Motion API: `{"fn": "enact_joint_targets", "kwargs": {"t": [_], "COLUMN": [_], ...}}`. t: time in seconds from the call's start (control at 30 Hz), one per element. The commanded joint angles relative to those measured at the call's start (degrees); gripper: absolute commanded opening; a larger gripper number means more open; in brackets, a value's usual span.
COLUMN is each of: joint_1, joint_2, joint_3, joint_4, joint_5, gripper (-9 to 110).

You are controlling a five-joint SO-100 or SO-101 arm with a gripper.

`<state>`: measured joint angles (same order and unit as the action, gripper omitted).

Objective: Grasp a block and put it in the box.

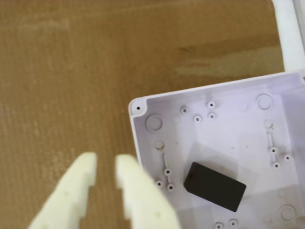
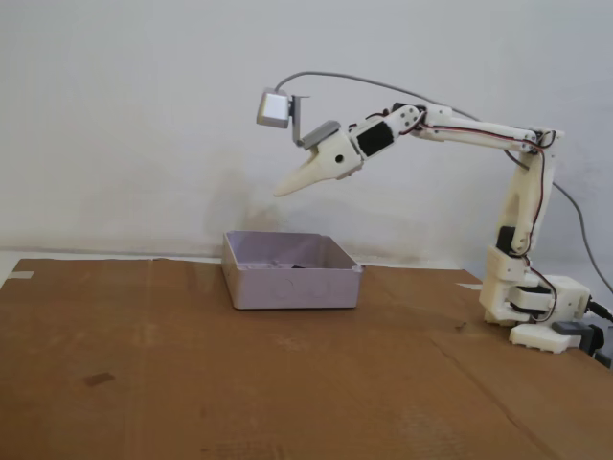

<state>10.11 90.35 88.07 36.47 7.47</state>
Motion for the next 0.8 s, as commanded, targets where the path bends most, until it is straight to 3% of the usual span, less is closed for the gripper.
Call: {"fn": "enact_joint_targets", "kwargs": {"t": [0.0, 0.77], "joint_1": [-0.09, -4.92], "joint_2": [8.0, 8.79], "joint_3": [-5.54, 2.11], "joint_4": [-0.18, -0.18], "joint_5": [-0.44, 0.18], "gripper": [0, 0]}}
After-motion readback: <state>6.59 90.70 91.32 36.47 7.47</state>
